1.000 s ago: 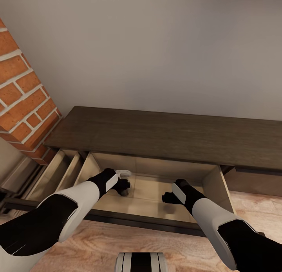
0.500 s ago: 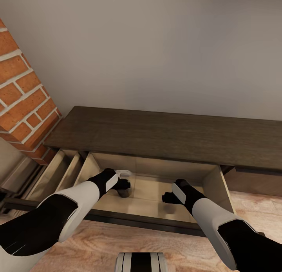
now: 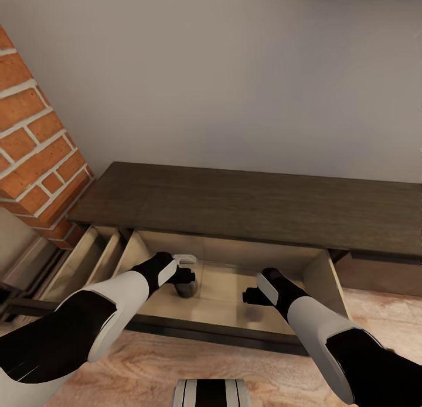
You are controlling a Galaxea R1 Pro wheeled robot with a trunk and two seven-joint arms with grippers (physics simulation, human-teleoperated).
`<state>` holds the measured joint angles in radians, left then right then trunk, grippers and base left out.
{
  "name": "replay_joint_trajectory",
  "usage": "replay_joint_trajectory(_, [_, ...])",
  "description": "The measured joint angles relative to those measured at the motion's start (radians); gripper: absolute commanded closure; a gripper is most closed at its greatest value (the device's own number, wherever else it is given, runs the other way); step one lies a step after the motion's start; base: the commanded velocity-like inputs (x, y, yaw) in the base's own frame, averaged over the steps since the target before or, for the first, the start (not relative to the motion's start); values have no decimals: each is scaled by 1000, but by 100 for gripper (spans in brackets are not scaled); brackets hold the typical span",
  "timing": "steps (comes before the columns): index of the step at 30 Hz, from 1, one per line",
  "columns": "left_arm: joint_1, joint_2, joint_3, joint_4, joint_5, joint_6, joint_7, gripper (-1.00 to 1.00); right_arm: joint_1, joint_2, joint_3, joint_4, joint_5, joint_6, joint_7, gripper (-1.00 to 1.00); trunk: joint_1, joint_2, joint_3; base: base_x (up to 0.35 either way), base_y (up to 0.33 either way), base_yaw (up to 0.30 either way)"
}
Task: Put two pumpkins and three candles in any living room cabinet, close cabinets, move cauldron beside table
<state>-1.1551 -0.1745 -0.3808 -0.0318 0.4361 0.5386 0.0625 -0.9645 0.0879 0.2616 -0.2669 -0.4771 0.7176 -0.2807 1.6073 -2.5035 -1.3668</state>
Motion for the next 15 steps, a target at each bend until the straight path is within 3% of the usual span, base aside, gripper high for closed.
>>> replay_joint_trajectory(11, [0, 0, 0, 1, 1, 2, 0, -100, 1, 0, 0, 0, 0, 1, 0, -100, -5, 3, 43, 0, 0, 0])
replay_joint_trajectory(15, [0, 0, -1, 0, 0, 46, 0, -100, 1, 1, -1, 0, -1, 1, -1, -100, -7, 4, 58, 0, 0, 0])
